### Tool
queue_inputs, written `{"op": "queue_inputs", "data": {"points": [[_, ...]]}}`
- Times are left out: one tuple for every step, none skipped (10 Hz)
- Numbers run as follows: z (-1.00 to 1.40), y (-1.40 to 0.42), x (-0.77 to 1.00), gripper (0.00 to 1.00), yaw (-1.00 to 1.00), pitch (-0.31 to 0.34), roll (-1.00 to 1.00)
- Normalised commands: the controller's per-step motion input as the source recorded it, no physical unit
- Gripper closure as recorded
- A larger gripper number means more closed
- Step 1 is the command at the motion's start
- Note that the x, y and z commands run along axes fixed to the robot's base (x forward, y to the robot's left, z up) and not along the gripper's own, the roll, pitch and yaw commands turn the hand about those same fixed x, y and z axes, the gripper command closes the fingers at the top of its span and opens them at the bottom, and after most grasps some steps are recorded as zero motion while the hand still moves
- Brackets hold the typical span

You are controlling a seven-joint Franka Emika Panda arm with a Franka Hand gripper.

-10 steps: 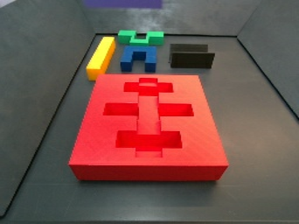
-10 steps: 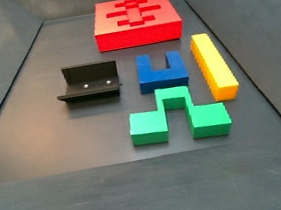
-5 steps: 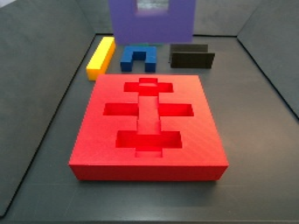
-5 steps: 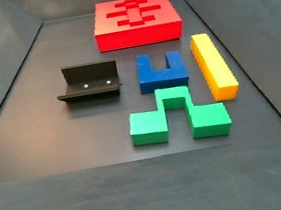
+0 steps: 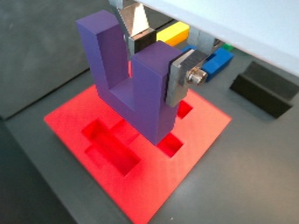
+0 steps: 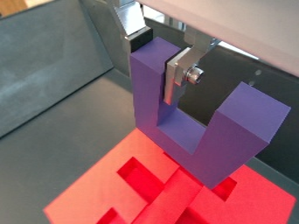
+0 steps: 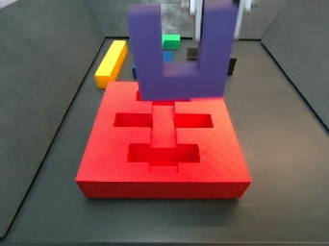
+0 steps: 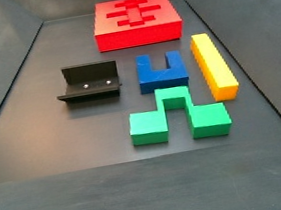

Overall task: Pick up the purple object. Move up. Move to above the board. Insert the purple object.
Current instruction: Insert the purple object.

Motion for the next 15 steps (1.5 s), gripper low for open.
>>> {"op": "queue_inputs", "data": {"points": [[-0.45,-0.45,0.07,1.0,0.26,0.0,0.2],[-0.46,-0.46,0.01,1.0,0.21,0.0,0.2],[-0.46,-0.41,0.0,1.0,0.2,0.0,0.2],[-0.39,-0.23,0.0,1.0,0.13,0.0,0.13],[-0.3,0.0,0.0,1.0,0.0,0.0,0.02],[-0.21,0.0,0.0,1.0,-0.01,0.0,0.01],[-0.2,0.08,0.0,1.0,-0.05,0.0,0.0],[-0.22,0.08,-0.13,1.0,-0.02,-0.026,-0.1],[-0.18,0.0,-0.12,1.0,-0.04,-0.047,-0.11],[-0.13,0.0,0.0,1.0,-0.06,-0.081,-0.13],[-0.14,-0.06,0.08,1.0,-0.08,-0.083,-0.09],[-0.17,-0.09,0.15,1.0,-0.12,-0.047,-0.02],[-0.21,-0.06,0.08,1.0,-0.17,-0.019,0.0],[-0.21,-0.09,0.04,1.0,-0.17,-0.016,0.0],[-0.2,-0.06,0.0,1.0,-0.14,0.0,0.0]]}}
